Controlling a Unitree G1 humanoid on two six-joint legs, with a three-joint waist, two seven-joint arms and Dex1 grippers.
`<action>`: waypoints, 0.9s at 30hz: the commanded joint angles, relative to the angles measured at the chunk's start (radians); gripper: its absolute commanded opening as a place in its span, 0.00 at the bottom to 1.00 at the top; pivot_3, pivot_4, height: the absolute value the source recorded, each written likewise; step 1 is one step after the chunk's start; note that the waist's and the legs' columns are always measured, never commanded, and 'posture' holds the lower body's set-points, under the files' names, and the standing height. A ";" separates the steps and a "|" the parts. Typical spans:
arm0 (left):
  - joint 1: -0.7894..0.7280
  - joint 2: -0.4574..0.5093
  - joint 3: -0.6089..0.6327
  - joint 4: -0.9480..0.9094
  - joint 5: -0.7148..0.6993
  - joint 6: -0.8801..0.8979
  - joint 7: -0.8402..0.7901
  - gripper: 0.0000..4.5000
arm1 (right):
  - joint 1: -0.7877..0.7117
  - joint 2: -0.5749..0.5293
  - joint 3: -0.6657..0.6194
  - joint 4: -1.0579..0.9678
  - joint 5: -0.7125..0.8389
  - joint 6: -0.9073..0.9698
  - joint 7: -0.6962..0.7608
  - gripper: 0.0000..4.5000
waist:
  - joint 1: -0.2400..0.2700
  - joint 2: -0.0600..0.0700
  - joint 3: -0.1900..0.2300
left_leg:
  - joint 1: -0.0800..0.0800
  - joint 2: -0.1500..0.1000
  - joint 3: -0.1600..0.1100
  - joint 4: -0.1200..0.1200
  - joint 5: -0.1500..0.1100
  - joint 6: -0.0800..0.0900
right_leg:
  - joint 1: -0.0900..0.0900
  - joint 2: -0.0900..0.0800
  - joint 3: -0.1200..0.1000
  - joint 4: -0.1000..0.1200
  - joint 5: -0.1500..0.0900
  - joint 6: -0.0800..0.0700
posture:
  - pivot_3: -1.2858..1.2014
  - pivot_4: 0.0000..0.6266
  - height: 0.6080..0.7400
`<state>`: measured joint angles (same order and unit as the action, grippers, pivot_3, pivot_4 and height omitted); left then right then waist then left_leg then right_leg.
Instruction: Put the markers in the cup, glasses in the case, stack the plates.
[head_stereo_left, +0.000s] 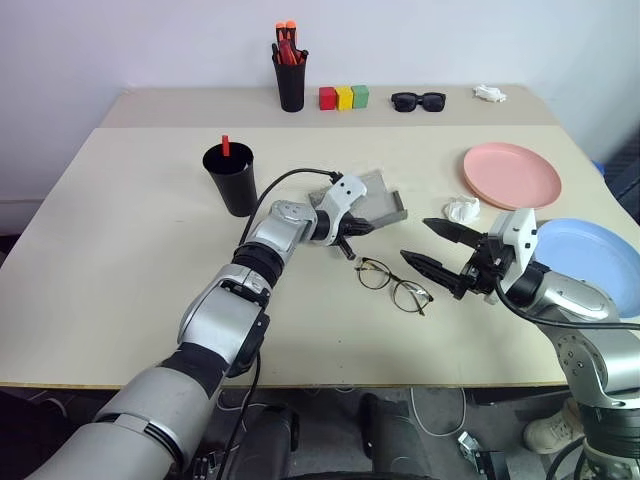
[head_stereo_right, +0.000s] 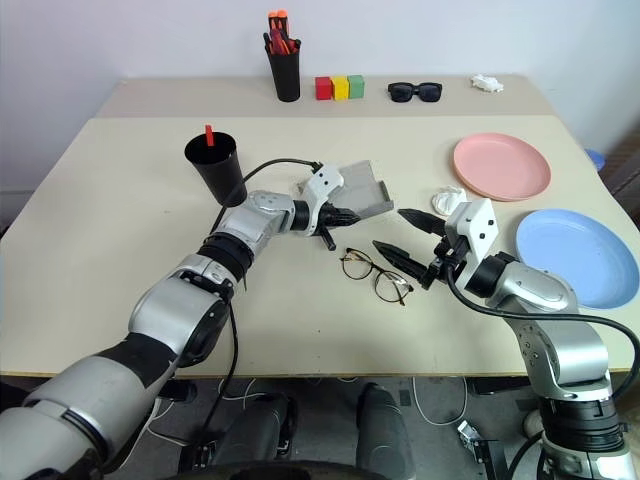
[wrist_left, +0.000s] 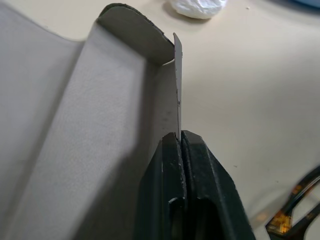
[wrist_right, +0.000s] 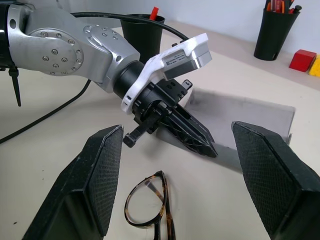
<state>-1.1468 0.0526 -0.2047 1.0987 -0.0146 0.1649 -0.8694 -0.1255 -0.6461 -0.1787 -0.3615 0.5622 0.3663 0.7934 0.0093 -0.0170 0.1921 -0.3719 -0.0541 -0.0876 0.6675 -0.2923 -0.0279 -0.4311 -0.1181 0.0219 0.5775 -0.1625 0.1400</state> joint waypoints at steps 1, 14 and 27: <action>-0.026 0.051 0.022 -0.024 0.005 -0.040 -0.057 0.01 | -0.011 0.005 -0.010 -0.037 0.001 -0.019 -0.004 0.79 | -0.004 0.000 0.000 | 0.000 0.000 0.000 0.000 0.000 0.000 | 0.000 0.000 0.000 0.000 0.000 0.000 | 0.52 0.24 1.00; -0.002 0.286 -0.010 -0.040 0.008 -0.139 -0.612 0.01 | -0.040 0.012 0.010 -0.005 -0.004 -0.030 0.016 0.79 | -0.018 0.000 0.000 | -0.001 0.000 0.000 0.000 0.000 0.000 | 0.000 0.000 0.000 0.000 0.000 0.000 | 0.52 0.24 1.00; -0.023 0.267 -0.039 0.032 0.091 -0.189 -0.626 0.13 | -0.031 0.010 0.007 -0.021 -0.001 -0.017 0.017 0.79 | -0.019 0.000 0.000 | -0.001 0.000 0.000 0.000 0.000 0.001 | 0.000 0.000 0.000 0.001 0.000 0.000 | 0.52 0.24 1.00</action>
<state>-1.1377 0.3239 -0.2581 1.1324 0.0808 -0.0272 -1.4975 -0.1555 -0.6376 -0.1606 -0.3496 0.5538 0.3578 0.8110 -0.0099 -0.0170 0.1922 -0.3726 -0.0539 -0.0878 0.6675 -0.2928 -0.0270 -0.4316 -0.1180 0.0217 0.5782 -0.1625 0.1398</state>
